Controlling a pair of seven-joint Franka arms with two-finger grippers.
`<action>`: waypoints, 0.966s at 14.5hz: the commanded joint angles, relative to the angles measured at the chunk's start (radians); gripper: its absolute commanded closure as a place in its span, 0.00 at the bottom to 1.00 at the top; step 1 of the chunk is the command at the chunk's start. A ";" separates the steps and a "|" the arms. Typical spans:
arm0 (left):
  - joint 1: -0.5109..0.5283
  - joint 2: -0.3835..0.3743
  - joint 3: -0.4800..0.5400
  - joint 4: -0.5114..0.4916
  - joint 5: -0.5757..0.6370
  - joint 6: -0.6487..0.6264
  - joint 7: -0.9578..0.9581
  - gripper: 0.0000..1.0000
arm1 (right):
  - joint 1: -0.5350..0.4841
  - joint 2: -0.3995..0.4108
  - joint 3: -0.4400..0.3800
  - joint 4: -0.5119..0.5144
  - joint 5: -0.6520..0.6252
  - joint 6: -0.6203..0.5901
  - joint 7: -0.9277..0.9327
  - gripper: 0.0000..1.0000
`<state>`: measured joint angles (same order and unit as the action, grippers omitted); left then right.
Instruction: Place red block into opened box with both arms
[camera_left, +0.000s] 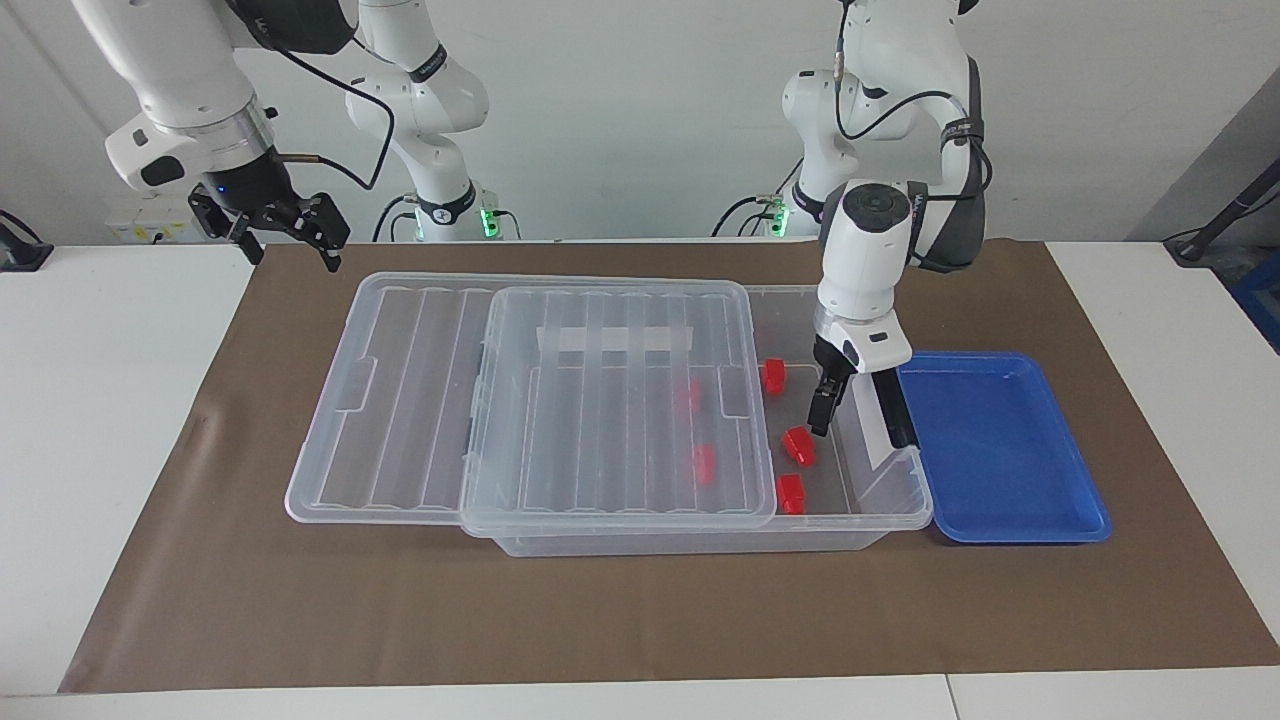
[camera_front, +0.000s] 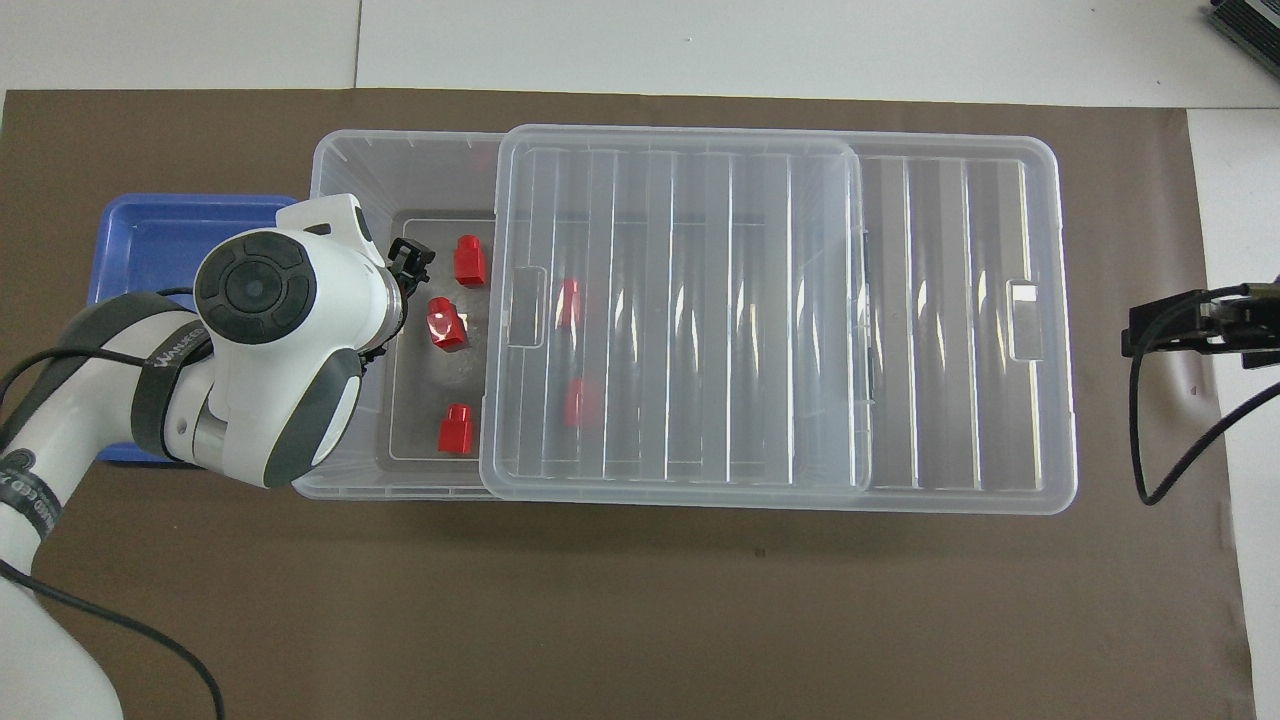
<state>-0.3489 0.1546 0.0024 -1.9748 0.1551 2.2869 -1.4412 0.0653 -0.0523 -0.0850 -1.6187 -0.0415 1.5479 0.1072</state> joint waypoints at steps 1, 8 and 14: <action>-0.013 -0.065 0.004 0.034 0.004 -0.113 -0.057 0.00 | -0.016 0.002 0.004 0.002 0.023 0.006 -0.029 0.00; 0.050 -0.121 0.008 0.194 0.004 -0.308 -0.013 0.00 | -0.025 -0.004 -0.001 -0.092 0.023 0.179 -0.032 0.00; 0.198 -0.182 0.010 0.270 0.004 -0.512 0.790 0.00 | -0.108 0.015 -0.002 -0.200 0.023 0.362 -0.323 0.30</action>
<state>-0.1935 -0.0170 0.0210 -1.7596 0.1563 1.8652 -0.8800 -0.0048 -0.0385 -0.0890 -1.7519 -0.0415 1.8252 -0.0989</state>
